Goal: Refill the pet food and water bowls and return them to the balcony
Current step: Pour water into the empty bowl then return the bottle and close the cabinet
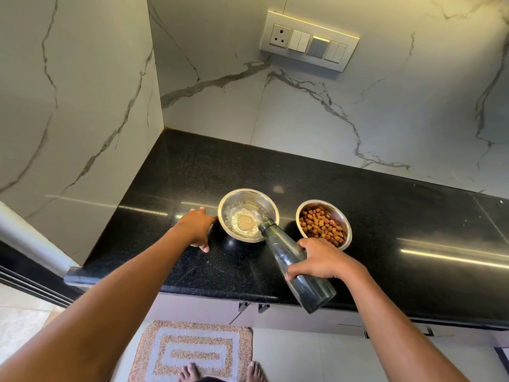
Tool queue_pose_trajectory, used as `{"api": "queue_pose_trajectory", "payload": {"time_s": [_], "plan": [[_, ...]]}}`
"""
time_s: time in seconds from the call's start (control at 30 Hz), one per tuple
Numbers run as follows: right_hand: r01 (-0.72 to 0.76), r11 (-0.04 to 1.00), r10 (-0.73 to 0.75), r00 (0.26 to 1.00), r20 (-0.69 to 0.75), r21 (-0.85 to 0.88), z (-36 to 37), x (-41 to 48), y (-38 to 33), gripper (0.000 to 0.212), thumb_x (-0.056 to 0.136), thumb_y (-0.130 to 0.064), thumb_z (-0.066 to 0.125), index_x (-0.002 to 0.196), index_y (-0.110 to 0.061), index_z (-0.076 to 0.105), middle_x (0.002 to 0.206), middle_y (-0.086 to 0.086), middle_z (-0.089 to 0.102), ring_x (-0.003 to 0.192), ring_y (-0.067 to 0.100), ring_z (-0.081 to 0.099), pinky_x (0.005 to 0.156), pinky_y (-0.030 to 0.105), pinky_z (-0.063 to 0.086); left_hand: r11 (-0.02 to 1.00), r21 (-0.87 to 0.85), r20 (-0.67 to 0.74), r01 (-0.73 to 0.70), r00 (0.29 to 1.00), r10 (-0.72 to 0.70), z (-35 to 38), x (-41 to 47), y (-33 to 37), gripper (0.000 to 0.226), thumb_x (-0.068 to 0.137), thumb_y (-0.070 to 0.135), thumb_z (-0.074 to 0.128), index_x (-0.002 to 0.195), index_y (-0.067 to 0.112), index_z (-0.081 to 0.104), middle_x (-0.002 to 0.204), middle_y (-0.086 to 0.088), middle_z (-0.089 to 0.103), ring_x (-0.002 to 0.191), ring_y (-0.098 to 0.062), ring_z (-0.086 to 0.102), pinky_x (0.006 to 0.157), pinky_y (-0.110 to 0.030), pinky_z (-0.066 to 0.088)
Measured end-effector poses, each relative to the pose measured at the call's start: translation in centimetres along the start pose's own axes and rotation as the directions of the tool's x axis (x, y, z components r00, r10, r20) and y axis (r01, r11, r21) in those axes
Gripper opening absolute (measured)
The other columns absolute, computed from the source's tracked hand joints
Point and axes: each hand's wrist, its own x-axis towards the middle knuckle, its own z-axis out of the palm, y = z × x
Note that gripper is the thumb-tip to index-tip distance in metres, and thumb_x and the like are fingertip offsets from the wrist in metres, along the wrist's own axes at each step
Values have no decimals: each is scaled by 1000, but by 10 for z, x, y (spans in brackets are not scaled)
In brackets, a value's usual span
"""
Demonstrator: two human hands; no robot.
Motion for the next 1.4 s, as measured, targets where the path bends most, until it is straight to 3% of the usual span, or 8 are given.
{"api": "queue_pose_trajectory", "payload": {"time_s": [0.9,1.2,1.4], "plan": [[-26,999,26,1000,-4,43,-14,-1,-3,60,60,-61,83,105,-26,64,104,-2,67,94,16,66,85,39,61,1000,-12,-2,1,1000,-1,2,6,-1,108,65,38,92,155,34,33,163,-22,28,147,-45,31,115,-53,39],[-1,998,4,999,-40,64,-8,5,-5,66,54,-64,83,106,-29,63,104,-5,67,94,15,66,86,42,61,1000,7,-7,-5,1000,5,5,9,-3,108,65,38,92,156,34,32,163,-22,27,147,-45,31,114,-53,40],[30,989,-11,991,-135,142,2,10,-8,82,51,-64,84,120,-29,57,116,-7,62,105,16,62,89,44,60,1000,25,-10,-12,1000,12,7,7,-4,109,69,40,90,158,32,28,166,-21,22,151,-47,24,117,-54,37]]}}
